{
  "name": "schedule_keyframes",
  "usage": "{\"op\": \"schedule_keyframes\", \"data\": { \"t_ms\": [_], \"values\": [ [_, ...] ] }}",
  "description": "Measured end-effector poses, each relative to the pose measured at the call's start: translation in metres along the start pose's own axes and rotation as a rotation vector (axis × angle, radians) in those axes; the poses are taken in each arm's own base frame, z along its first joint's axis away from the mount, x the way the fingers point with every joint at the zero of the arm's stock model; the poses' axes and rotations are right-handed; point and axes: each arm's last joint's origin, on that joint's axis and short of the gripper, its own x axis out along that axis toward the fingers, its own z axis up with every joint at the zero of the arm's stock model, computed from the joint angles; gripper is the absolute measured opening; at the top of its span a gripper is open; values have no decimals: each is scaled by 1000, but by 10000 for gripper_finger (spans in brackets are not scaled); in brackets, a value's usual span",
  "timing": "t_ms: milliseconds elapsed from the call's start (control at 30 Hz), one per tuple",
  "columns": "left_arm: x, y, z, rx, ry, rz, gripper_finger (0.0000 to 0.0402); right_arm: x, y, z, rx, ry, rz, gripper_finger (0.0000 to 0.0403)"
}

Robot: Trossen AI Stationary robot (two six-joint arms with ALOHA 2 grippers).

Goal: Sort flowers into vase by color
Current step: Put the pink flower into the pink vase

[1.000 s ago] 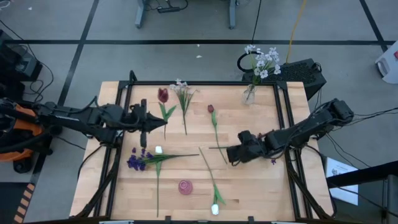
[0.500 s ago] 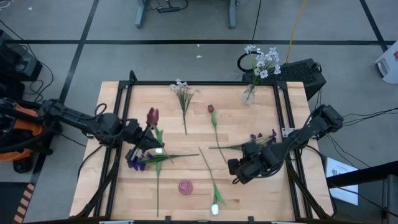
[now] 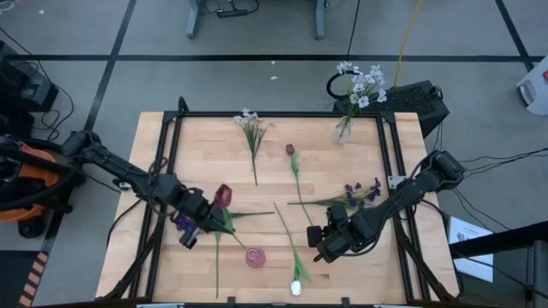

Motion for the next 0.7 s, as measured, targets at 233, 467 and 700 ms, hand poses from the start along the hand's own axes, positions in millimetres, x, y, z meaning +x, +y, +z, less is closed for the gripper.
{"op": "schedule_keyframes", "data": {
  "t_ms": [233,467,700],
  "values": [
    [14,-1,-2,33,20,-10,2,4,2,-2,2,2,12,0],
    [18,0,-5,32,31,-10,2,4,3,-2,3,4,18,0],
    [22,0,-10,29,51,-11,18,4,3,-2,4,5,20,0]
  ]
}}
